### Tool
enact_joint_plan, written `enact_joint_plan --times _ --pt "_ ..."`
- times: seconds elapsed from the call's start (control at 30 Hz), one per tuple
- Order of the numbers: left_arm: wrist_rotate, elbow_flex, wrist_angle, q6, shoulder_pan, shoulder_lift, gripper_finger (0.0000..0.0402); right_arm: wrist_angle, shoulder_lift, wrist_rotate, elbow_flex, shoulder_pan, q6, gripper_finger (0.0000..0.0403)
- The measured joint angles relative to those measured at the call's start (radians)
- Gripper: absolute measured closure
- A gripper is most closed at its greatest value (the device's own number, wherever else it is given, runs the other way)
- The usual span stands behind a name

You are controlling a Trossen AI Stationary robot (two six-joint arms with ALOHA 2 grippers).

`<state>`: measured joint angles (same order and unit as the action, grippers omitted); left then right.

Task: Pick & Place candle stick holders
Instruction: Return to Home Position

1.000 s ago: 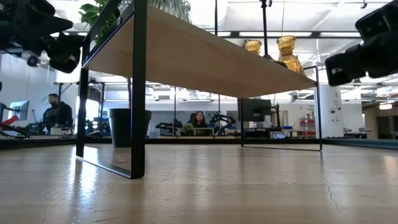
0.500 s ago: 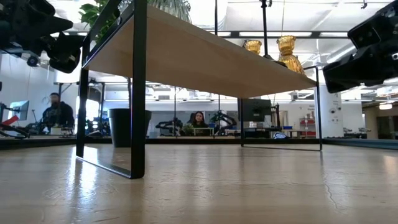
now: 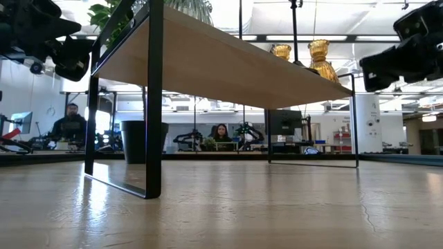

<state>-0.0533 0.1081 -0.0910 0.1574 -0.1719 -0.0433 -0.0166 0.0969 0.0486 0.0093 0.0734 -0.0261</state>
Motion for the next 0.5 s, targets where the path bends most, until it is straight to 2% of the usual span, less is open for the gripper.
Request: enact_joint_plan --times 0.2,0.5 --pt "0.0 0.0 0.0 0.0 0.0 0.0 0.0209 0.001 -0.094 0.0 0.0 0.0 0.0 0.0394" --pt "0.0 0.0 0.0 0.0 0.0 0.0 0.0209 -0.02 -0.096 0.0 0.001 0.0 0.0 0.0394"
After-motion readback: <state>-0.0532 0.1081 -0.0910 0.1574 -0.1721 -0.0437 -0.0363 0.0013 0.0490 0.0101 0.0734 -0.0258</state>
